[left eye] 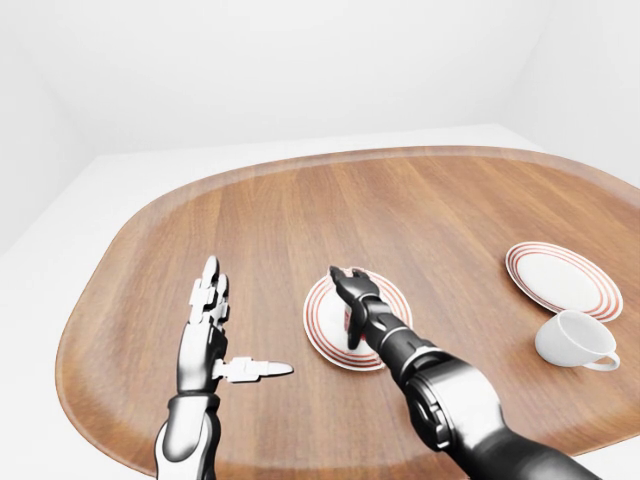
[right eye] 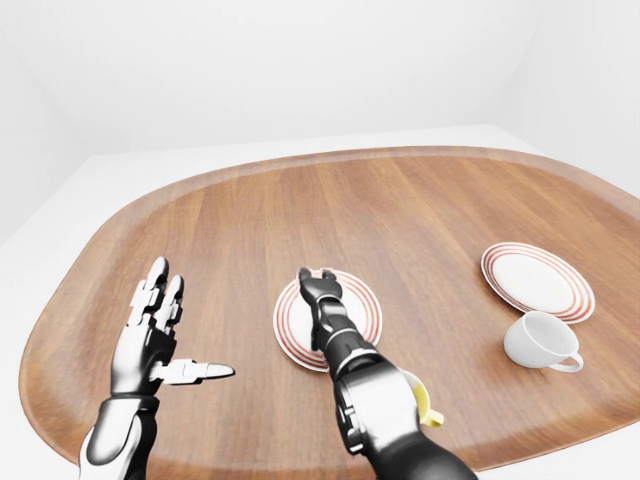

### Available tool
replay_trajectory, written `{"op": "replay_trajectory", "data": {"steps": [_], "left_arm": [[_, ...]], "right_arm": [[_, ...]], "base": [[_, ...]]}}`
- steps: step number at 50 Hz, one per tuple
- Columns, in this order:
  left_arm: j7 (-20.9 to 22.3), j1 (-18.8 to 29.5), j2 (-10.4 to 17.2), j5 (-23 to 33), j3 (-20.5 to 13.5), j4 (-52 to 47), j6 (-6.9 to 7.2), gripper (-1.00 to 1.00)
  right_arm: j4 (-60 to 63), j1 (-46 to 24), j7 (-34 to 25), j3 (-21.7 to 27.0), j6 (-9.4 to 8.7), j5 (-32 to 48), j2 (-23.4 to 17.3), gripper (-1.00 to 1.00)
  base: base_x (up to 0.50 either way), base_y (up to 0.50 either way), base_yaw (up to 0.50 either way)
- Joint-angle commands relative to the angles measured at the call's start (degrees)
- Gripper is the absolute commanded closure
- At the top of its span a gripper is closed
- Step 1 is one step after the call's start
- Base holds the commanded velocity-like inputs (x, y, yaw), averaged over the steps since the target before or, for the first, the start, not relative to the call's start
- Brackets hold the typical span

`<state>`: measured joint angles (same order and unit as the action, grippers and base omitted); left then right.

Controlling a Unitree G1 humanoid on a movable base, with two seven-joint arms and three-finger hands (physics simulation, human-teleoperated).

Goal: Put the red mug on the left plate.

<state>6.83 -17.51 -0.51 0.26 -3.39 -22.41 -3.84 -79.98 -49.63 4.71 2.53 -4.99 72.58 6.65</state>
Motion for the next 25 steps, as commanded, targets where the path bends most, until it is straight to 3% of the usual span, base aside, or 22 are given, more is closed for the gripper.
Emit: {"op": "replay_trajectory", "data": {"steps": [1,3,10,19,24,25], "left_arm": [[0.0,-0.3,-0.1,0.0,-0.1,-0.4,-0.09,-1.00],[0.0,-0.7,-0.2,0.2,0.1,-0.7,-0.29,-1.00],[-0.1,-0.9,-0.2,0.3,0.2,-0.9,-0.39,-1.00],[-0.2,-1.0,-0.2,0.3,0.3,-0.9,-0.45,-1.00],[-0.2,-1.1,-0.2,0.2,0.2,-1.2,-0.30,-1.00],[-0.2,-1.2,-0.2,0.2,0.2,-1.2,-0.34,-1.00]], "right_arm": [[0.5,-6.4,-1.1,0.7,1.45,-5.8,-1.7,-1.00],[1.7,-10.4,0.2,-0.9,1.81,-8.2,-2.7,-1.00],[8.6,-14.7,-2.7,-7.5,-0.01,-11.0,-4.2,-1.00],[13.6,-13.3,-4.7,-8.9,-0.01,-12.0,-5.0,-1.00],[21.5,-10.8,-9.1,-8.8,-0.01,-11.6,-7.5,-1.00],[28.1,-7.9,-12.1,-8.2,-0.01,-11.0,-9.7,-1.00]], "base": [[0.00,0.00,0.00],[0.00,0.00,0.00],[0.00,0.00,0.00],[0.00,0.00,0.00],[0.00,0.00,0.00],[0.00,0.00,0.00]]}}
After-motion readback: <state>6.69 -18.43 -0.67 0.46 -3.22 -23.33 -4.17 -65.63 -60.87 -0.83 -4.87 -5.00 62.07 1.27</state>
